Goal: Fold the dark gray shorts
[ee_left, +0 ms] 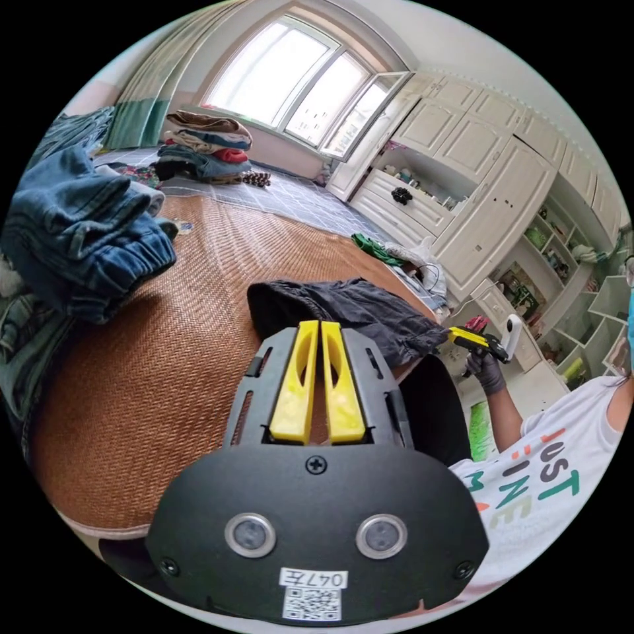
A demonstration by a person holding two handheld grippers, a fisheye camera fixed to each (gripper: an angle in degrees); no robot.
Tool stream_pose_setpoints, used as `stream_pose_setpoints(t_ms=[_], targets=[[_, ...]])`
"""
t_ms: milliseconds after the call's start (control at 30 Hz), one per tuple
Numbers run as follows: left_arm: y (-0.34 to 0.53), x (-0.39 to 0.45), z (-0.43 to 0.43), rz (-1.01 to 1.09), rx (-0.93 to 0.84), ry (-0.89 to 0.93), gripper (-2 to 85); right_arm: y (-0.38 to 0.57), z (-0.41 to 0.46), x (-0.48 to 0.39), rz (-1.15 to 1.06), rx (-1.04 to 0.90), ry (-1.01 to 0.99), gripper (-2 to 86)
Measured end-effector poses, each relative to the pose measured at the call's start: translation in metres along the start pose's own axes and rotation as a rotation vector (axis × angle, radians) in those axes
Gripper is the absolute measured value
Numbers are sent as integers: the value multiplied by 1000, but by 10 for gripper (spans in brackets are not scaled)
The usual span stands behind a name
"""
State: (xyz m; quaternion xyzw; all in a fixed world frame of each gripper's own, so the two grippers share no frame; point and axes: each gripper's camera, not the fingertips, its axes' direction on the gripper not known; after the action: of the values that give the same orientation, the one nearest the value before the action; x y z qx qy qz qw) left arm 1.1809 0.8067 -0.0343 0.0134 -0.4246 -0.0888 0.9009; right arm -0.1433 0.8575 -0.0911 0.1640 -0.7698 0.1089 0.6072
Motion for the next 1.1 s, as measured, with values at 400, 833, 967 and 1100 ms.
stream_pose_setpoints(t_ms=[400, 833, 967, 1100], targets=[[-40, -4, -79, -126, 329, 184, -7, -78, -51, 80, 101, 316, 116, 4], [-7, -87, -19, -344, 101, -111, 64, 12, 61, 144, 299, 226, 287, 18], [-11, -19, 10, -79, -27, -181, 28, 131, 77, 157, 459, 100, 190, 4], [-31, 14, 62, 30, -108, -144, -4, 174, 98, 133, 443, 53, 164, -3]])
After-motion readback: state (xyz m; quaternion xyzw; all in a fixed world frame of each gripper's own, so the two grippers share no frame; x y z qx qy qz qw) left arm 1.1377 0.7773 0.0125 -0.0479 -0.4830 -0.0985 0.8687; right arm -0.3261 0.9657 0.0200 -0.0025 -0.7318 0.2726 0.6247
